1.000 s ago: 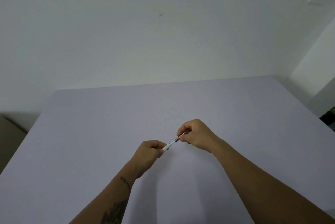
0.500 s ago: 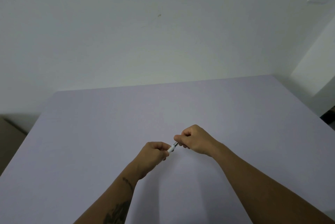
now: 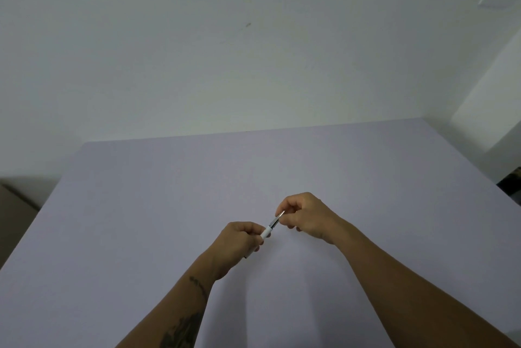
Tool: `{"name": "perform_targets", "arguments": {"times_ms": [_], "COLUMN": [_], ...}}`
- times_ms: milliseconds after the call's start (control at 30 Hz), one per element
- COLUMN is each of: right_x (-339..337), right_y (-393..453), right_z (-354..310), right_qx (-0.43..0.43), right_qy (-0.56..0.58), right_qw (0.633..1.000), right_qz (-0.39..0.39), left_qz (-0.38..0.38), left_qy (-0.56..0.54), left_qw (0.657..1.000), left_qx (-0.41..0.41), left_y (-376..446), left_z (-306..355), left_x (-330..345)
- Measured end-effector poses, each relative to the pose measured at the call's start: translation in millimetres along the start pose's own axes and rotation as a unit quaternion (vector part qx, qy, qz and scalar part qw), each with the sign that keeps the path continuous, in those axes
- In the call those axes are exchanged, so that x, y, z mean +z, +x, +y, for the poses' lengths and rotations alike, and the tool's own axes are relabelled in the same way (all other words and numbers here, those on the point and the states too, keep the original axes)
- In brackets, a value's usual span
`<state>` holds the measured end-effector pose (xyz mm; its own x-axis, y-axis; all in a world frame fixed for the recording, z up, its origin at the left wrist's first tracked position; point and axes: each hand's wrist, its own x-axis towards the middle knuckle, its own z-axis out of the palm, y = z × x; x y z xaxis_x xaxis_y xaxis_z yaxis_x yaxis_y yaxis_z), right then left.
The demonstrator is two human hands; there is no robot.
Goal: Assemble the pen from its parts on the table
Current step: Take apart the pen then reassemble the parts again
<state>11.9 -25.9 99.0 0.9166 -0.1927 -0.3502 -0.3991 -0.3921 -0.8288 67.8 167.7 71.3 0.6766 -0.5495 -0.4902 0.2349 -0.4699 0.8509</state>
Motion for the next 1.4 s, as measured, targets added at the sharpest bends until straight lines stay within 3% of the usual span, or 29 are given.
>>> {"name": "perform_targets", "arguments": {"times_ms": [233, 433, 700, 1400], "right_x": [5.6, 4.1, 18.1, 16.0], "right_y": [-3.8, -5.5, -3.1, -7.7], "right_z": [5.0, 6.4, 5.1, -7.1], "right_qx": [0.001, 0.046, 0.048, 0.068], "right_qy": [0.032, 0.188, 0.142, 0.157], "right_qw": [0.999, 0.981, 0.987, 0.985], "right_qz": [0.031, 0.019, 0.054, -0.002], "left_qz": [-0.006, -0.023, -0.056, -0.069], "left_qy": [-0.016, -0.056, -0.065, -0.094], "left_qw": [1.0, 0.998, 0.996, 0.992], "left_qx": [0.005, -0.012, -0.033, -0.046], "left_y": [2.2, 1.1, 0.0, -9.2], "left_z": [7.2, 6.0, 6.8, 12.9], "left_x": [5.6, 5.4, 3.6, -2.5]}}
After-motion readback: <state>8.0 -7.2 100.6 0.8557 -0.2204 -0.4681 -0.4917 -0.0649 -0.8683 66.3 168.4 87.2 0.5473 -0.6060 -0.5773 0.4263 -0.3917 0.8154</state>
